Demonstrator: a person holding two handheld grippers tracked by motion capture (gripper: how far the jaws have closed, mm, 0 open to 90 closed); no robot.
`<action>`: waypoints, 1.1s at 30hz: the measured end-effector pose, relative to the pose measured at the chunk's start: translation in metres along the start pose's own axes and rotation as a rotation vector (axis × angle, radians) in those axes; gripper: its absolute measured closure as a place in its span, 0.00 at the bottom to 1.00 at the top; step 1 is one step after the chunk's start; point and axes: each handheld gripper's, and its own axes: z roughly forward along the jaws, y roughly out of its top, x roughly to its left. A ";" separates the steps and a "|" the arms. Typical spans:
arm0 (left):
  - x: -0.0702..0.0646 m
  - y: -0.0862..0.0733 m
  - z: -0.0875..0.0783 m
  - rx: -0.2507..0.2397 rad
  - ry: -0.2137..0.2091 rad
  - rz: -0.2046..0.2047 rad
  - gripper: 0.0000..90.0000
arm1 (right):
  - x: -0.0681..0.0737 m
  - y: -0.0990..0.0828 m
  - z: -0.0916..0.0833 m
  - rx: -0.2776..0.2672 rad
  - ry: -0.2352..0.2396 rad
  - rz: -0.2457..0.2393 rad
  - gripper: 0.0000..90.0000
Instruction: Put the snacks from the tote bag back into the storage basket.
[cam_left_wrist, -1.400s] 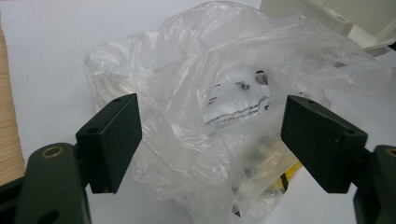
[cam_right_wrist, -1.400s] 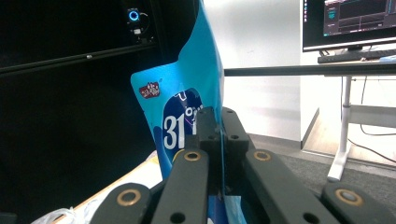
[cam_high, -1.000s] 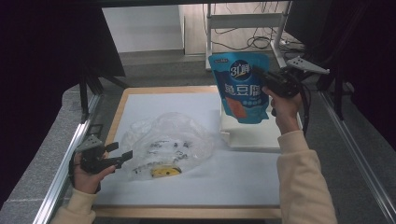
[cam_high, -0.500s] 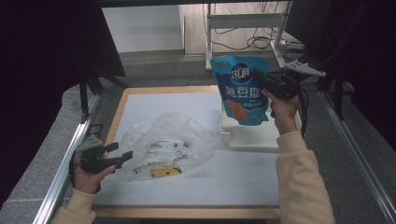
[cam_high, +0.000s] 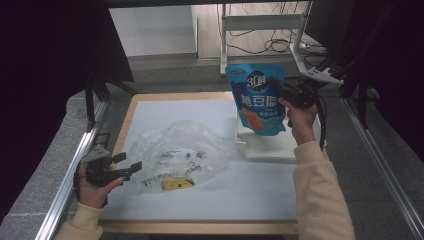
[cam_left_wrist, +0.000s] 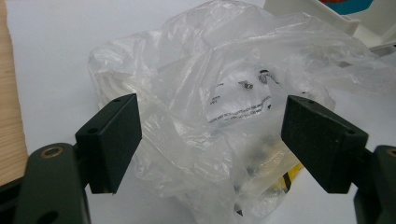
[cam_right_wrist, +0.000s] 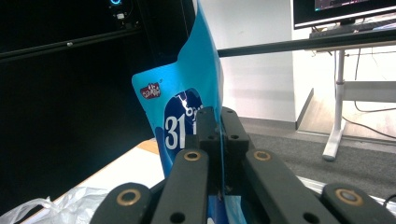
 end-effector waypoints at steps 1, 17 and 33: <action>-0.001 0.000 0.000 0.001 0.003 -0.003 0.23 | -0.001 -0.001 0.000 0.002 0.000 0.002 0.99; -0.007 -0.005 -0.007 -0.006 0.035 -0.009 0.23 | -0.024 -0.017 0.016 0.000 0.034 0.016 0.99; -0.008 -0.008 -0.013 -0.009 0.051 -0.011 0.23 | -0.045 -0.029 0.021 0.011 0.051 0.016 0.98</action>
